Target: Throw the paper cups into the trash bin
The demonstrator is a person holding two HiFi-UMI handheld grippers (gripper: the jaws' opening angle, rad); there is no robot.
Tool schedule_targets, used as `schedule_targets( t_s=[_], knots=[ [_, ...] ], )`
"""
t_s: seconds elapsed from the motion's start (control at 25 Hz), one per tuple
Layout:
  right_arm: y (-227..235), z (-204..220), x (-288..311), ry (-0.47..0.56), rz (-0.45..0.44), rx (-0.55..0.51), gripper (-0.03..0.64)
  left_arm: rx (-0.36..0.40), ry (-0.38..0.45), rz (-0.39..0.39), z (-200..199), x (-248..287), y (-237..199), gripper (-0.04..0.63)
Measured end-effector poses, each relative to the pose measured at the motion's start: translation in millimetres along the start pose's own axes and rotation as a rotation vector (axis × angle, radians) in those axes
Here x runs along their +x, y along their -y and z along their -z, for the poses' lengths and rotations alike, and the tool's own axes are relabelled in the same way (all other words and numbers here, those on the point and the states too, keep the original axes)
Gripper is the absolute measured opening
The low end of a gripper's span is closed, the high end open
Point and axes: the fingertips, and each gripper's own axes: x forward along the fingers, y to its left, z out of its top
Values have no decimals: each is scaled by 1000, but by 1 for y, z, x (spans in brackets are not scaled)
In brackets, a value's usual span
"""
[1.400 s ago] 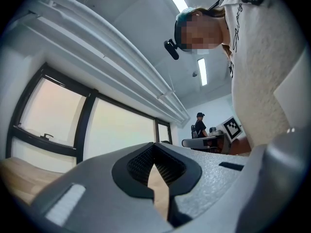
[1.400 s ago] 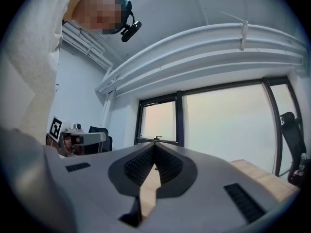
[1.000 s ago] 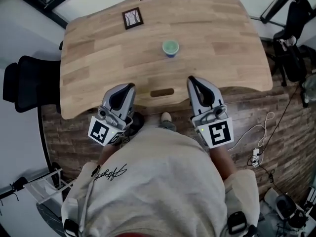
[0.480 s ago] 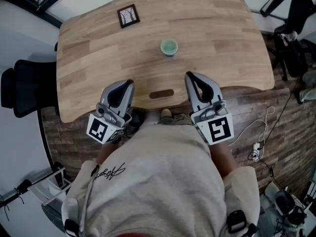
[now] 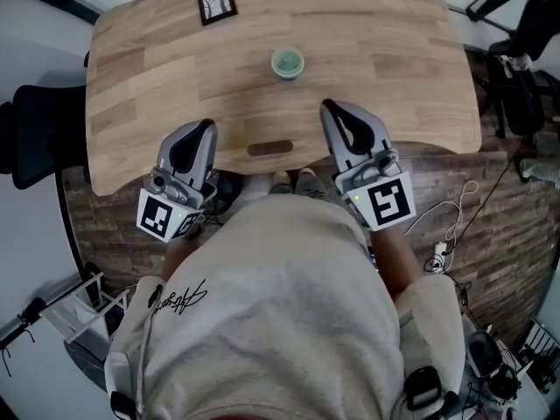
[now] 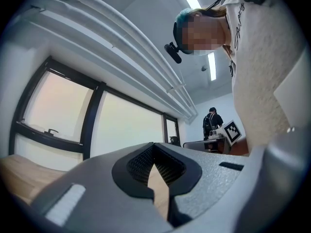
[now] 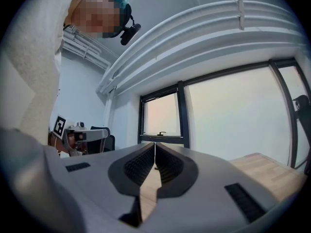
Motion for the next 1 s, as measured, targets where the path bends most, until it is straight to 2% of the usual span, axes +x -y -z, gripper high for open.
schedule_targets(
  t_s=[0.12, 0.32, 0.44, 1.0],
  knots=[
    [8, 9, 5, 1, -30, 33, 8, -6, -12, -19, 4, 2, 0, 3],
    [22, 30, 9, -31, -31, 54, 12, -11, -38, -31, 13, 3, -1, 3],
    [28, 40, 15, -41, -45, 45, 95, -15, -42, -59, 14, 2, -5, 3],
    [31, 114, 34, -214, -93, 35, 241, -7, -74, -125, 19, -12, -8, 3]
  ],
)
